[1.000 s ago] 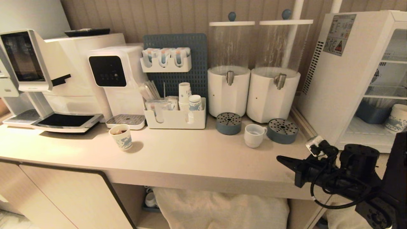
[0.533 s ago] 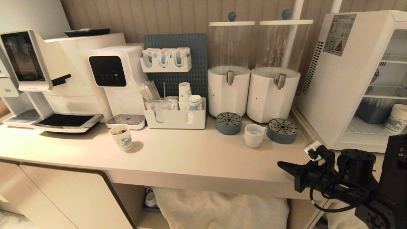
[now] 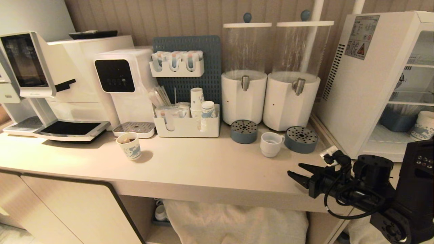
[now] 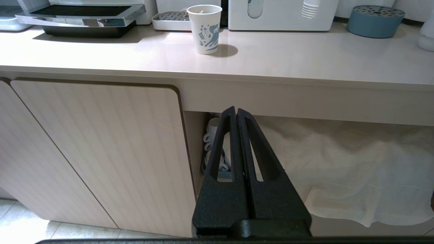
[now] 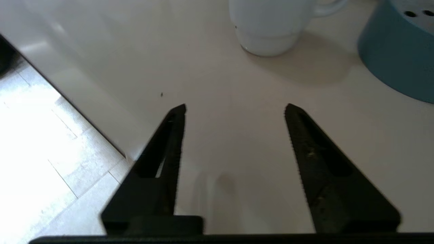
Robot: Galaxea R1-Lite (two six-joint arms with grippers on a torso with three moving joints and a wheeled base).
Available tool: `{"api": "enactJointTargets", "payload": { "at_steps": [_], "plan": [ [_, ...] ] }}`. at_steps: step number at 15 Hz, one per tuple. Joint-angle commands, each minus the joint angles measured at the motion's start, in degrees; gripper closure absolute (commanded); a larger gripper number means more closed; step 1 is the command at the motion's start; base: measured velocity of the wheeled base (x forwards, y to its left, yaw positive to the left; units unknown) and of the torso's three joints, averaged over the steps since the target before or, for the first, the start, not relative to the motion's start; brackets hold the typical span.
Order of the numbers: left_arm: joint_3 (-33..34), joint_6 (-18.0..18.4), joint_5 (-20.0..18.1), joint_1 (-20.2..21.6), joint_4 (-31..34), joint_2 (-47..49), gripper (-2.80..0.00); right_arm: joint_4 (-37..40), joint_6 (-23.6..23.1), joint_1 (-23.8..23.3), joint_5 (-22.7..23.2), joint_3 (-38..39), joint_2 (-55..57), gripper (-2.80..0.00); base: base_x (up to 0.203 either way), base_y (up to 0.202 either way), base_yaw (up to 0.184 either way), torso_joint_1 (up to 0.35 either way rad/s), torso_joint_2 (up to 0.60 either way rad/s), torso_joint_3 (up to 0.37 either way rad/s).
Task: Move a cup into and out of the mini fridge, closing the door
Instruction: Put the ceramic cup in the freezer
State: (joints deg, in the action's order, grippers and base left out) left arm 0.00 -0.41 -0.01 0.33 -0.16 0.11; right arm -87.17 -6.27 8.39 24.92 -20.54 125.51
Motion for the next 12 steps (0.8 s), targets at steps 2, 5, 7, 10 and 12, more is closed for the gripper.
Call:
{"api": "enactJointTargets", "payload": {
  "at_steps": [2,5,7,10,12],
  "plan": [
    [0.0,-0.1,-0.1,0.0,0.0,0.0,0.00,-0.5,0.7,1.4,-1.5,-6.0,3.1,-2.80,0.000,0.000,0.000,0.000,0.00,0.000],
    [0.0,-0.1,-0.1,0.0,0.0,0.0,0.00,4.1,0.7,2.1,-2.3,-12.5,4.0,-2.80,0.000,0.000,0.000,0.000,0.00,0.000],
    [0.0,-0.1,-0.1,0.0,0.0,0.0,0.00,8.5,0.6,2.1,-2.2,-15.1,3.5,-2.80,0.000,0.000,0.000,0.000,0.00,0.000],
    [0.0,-0.1,-0.1,0.0,0.0,0.0,0.00,8.7,0.6,2.2,-2.1,-15.5,4.7,-2.80,0.000,0.000,0.000,0.000,0.00,0.000],
    [0.0,-0.2,-0.1,0.0,-0.1,0.0,0.00,8.6,0.5,2.3,-2.0,-15.7,5.1,-2.80,0.000,0.000,0.000,0.000,0.00,0.000]
  ]
}}
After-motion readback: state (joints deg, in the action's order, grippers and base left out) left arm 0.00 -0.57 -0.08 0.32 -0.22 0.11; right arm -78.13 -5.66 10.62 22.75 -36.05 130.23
